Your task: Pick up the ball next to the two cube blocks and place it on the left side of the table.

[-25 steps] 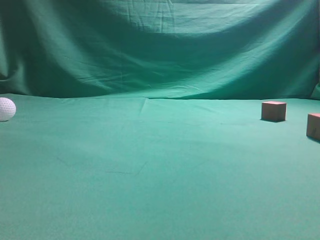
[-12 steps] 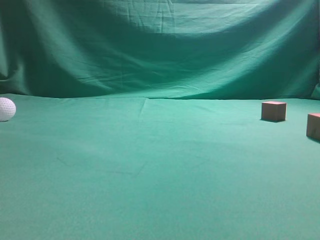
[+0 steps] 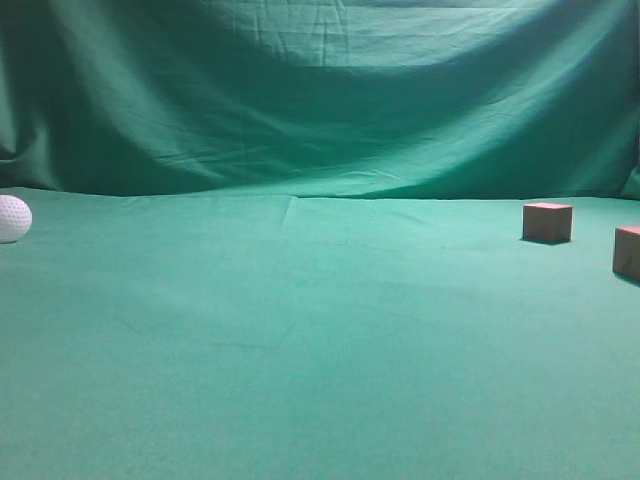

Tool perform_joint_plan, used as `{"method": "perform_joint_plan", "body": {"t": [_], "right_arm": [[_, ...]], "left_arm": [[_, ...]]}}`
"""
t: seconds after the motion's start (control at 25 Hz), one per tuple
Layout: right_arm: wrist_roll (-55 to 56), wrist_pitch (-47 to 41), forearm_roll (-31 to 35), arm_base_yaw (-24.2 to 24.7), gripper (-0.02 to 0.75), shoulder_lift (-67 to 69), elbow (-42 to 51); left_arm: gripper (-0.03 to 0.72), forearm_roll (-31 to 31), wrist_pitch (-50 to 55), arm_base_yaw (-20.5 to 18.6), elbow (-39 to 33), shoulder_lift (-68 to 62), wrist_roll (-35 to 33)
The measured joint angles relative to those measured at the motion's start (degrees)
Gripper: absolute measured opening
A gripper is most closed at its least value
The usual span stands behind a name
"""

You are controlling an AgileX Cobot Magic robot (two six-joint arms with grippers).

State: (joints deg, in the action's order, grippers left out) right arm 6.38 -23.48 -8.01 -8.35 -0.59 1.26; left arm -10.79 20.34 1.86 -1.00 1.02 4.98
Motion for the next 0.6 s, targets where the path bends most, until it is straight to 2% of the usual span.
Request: {"method": "perform_joint_plan", "body": {"t": [0.6], "right_arm": [[0.0,0.18,0.92,1.07,0.0,0.0,0.0]], "left_arm": [[0.0,0.0,0.0,0.0,0.0,0.0,0.0]]}}
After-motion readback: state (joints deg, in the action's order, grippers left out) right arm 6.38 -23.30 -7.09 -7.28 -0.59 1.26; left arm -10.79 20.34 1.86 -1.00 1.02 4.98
